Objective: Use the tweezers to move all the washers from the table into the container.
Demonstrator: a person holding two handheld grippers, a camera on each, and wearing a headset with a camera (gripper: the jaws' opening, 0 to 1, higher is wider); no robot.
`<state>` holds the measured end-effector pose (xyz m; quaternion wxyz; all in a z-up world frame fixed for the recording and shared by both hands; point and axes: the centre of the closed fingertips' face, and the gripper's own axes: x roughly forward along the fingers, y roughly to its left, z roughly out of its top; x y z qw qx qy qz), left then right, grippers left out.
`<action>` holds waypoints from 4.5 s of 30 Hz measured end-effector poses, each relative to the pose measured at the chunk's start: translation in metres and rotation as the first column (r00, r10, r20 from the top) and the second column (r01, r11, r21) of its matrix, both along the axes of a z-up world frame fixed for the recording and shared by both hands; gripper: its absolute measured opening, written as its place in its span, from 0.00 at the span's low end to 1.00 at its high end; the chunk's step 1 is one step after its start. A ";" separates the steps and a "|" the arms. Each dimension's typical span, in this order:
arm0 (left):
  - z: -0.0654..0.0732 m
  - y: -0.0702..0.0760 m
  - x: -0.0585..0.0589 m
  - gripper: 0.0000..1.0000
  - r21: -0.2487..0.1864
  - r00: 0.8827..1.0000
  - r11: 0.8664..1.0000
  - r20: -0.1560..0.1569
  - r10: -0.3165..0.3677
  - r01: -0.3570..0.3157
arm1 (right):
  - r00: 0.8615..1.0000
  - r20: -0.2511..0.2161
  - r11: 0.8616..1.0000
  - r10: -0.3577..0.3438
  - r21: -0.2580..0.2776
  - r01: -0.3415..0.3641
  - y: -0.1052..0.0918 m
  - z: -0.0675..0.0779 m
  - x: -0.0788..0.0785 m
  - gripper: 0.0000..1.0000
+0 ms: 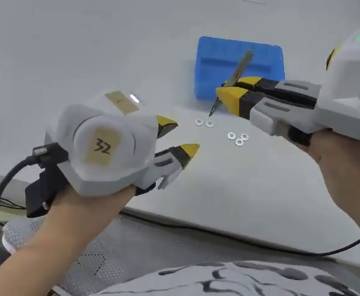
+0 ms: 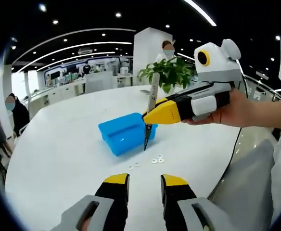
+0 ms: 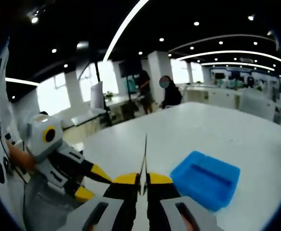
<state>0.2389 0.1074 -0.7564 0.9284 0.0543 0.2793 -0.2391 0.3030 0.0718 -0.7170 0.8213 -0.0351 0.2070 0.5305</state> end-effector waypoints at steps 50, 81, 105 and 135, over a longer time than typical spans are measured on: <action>-0.014 -0.045 0.058 0.00 0.136 0.930 0.931 0.108 -0.353 0.337 | 0.980 -0.095 0.978 0.174 -0.099 -0.184 0.005 -0.004 -0.016 0.02; 0.001 -0.043 0.064 0.00 0.056 0.970 0.985 0.177 -0.168 0.161 | 0.982 -0.146 0.990 0.116 -0.058 -0.125 0.006 0.002 -0.010 0.02; -0.022 0.025 0.040 0.35 -0.035 1.000 0.999 -0.010 0.013 -0.014 | 0.998 -0.034 0.979 0.059 -0.194 -0.064 0.016 -0.073 0.030 0.03; -0.003 -0.023 0.062 0.27 -0.004 0.963 0.966 0.075 -0.258 0.259 | 0.978 -0.009 0.922 0.207 -0.332 -0.198 0.014 -0.092 0.010 0.02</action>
